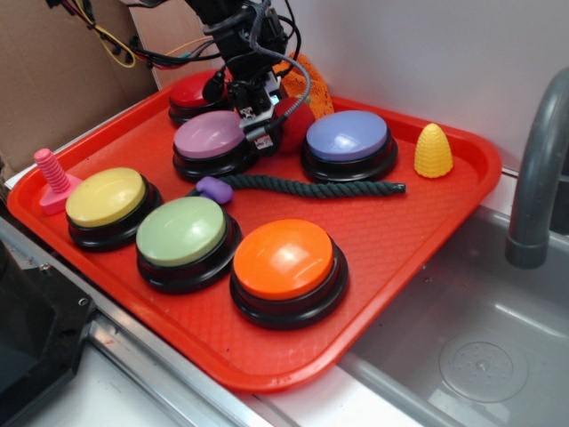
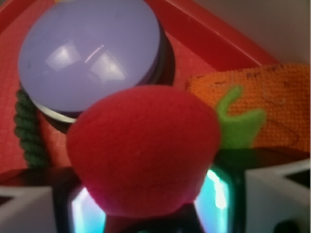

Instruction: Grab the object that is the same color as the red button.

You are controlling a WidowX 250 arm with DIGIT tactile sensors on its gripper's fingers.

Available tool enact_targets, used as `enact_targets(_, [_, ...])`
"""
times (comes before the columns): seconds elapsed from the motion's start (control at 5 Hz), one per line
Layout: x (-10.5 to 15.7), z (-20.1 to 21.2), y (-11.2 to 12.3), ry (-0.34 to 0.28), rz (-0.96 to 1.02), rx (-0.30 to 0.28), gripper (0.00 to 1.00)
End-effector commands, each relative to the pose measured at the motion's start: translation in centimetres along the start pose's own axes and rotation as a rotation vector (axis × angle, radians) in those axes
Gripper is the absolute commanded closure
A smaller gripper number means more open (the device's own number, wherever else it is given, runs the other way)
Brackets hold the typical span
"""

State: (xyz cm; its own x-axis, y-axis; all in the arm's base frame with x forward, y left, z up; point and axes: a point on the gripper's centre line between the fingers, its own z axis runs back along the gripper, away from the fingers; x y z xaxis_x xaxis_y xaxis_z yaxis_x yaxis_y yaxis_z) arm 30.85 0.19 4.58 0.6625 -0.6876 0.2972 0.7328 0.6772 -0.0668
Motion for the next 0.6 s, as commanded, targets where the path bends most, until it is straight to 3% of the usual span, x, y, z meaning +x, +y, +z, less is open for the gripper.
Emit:
enact_targets(0.0, [2.1,1.5,0.4,-0.029,0.004,0.057,1.00])
enact_targets(0.4, [2.1,3.1,0.1,0.018,0.127,0.107,1.00])
